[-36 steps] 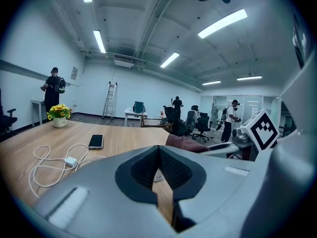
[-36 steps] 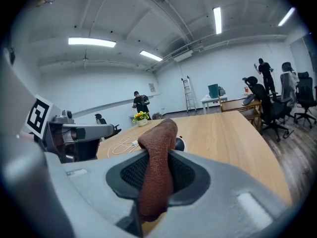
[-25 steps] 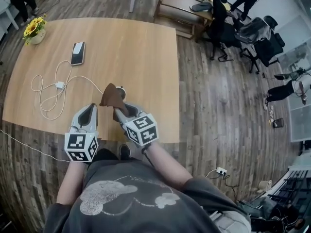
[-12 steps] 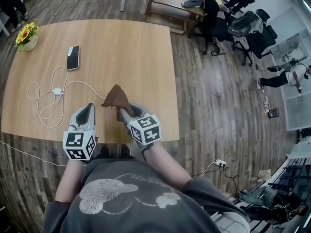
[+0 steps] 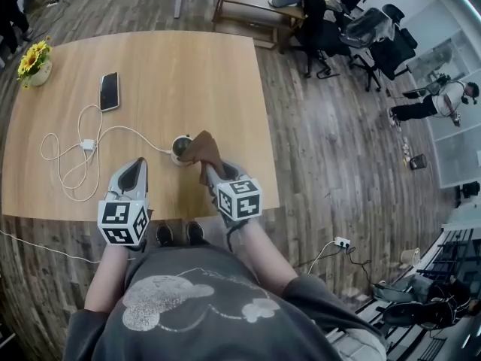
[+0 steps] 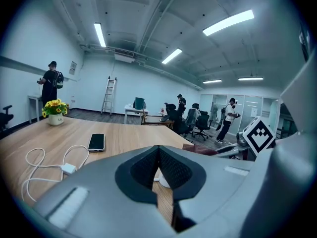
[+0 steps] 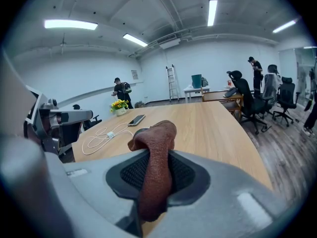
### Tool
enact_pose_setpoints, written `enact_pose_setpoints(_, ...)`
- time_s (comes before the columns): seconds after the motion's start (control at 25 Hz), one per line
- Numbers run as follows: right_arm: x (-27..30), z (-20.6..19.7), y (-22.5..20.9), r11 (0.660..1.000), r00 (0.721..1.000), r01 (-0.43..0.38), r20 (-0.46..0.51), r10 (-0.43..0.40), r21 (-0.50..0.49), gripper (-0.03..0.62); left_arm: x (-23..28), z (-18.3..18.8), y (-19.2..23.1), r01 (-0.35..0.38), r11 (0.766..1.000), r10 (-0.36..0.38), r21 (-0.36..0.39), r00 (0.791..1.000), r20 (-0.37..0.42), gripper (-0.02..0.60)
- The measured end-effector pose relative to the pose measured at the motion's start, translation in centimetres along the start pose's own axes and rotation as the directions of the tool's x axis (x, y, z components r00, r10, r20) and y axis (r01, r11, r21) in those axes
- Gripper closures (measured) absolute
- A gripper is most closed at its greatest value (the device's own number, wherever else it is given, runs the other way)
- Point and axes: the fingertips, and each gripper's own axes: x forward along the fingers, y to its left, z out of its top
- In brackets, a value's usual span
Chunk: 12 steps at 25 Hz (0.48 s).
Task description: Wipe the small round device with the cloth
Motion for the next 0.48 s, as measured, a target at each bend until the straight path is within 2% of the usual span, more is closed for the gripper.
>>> enact_pose_setpoints(0.16,-1.3,1.1,2.0,0.999,0.995,-0.041,0.095,0.043,-0.025,0.514,-0.6,-0.2,0.5,0.004,1.000,-0.004,-0.014,1.000,0.002,0.563)
enact_pose_setpoints(0.24,-1.3,0.8,3.6,0.996,0.991,-0.074,0.106,0.080,-0.053,0.514,-0.7,-0.7,0.9,0.004,1.000,-0.004,-0.026,1.000,-0.008,0.563)
enact_pose_setpoints(0.48,0.5,-2.4,5.3,0.991,0.995,-0.104,0.002,0.104,-0.079,0.514,-1.0,-1.7,0.5,0.019,0.999,-0.020,-0.031,0.999,-0.029,0.563)
